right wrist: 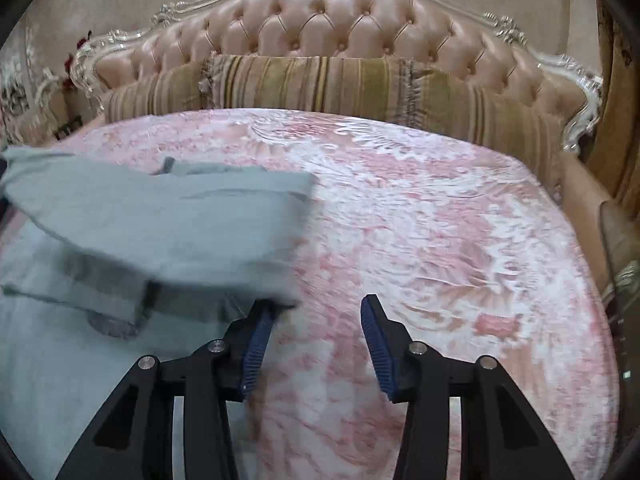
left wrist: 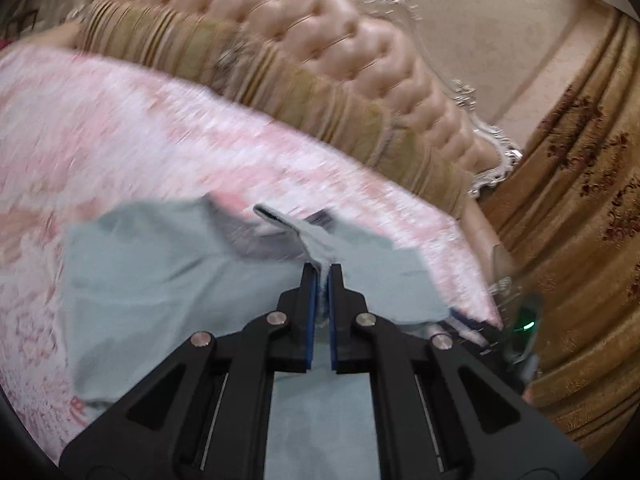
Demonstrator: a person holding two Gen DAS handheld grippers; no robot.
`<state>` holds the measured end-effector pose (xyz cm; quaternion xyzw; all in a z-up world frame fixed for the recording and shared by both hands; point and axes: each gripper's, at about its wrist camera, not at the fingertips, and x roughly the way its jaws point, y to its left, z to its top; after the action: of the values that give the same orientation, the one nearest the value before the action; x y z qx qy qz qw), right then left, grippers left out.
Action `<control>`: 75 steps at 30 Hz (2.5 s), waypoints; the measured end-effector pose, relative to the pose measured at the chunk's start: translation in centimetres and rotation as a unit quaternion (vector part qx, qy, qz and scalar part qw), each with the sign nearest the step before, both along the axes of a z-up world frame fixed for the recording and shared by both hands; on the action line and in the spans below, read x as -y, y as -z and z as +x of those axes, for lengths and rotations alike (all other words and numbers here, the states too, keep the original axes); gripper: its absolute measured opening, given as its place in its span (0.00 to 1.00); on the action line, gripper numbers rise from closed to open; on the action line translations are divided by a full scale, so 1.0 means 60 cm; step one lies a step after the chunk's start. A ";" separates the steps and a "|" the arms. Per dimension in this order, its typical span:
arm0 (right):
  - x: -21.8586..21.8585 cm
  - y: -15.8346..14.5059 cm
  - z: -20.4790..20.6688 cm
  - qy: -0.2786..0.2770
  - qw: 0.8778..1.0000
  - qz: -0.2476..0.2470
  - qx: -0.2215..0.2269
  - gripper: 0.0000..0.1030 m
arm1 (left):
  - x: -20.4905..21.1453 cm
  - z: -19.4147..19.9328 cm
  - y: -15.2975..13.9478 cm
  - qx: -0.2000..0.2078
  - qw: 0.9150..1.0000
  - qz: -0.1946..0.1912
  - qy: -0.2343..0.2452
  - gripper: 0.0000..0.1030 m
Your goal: Fold clothes
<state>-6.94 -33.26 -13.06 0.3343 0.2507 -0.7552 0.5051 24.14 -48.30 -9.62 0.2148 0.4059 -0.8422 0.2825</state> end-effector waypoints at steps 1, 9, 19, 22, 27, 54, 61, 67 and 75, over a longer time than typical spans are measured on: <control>-0.001 0.004 -0.002 0.000 1.000 0.004 0.001 0.45 | 0.002 0.010 0.015 0.002 1.000 0.005 -0.004 0.06; -0.005 0.009 -0.002 -0.002 1.000 0.001 0.008 0.45 | 0.016 0.062 0.095 0.012 0.999 0.029 -0.026 0.06; 0.015 0.010 0.018 -0.040 0.999 -0.010 0.028 0.47 | 0.018 0.060 0.114 0.017 0.999 0.033 -0.028 0.06; 0.017 0.010 0.019 -0.038 0.999 -0.002 0.018 0.46 | 0.018 0.065 0.110 0.018 0.999 0.030 -0.036 0.06; 0.014 0.006 0.014 -0.027 0.999 0.005 0.015 0.38 | 0.021 0.085 0.112 0.028 0.998 0.034 -0.053 0.06; -0.003 0.003 0.011 -0.021 0.999 0.007 0.037 0.37 | 0.002 0.085 0.104 0.086 0.994 0.005 -0.060 0.06; -0.029 -0.031 0.020 -0.062 0.997 -0.003 0.055 0.38 | 0.002 0.085 0.110 0.089 0.994 0.012 -0.063 0.07; -0.023 -0.035 0.034 -0.105 0.994 0.006 0.025 0.40 | 0.001 0.086 0.111 0.084 0.995 0.009 -0.060 0.07; 0.020 -0.009 0.037 -0.146 0.988 0.020 0.033 0.40 | 0.001 0.089 0.112 0.077 0.995 0.012 -0.057 0.07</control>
<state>-4.69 -34.46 -12.52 0.3290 0.2955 -0.6563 0.6113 29.50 -48.38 -16.34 0.2584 0.4047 -0.8009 0.3579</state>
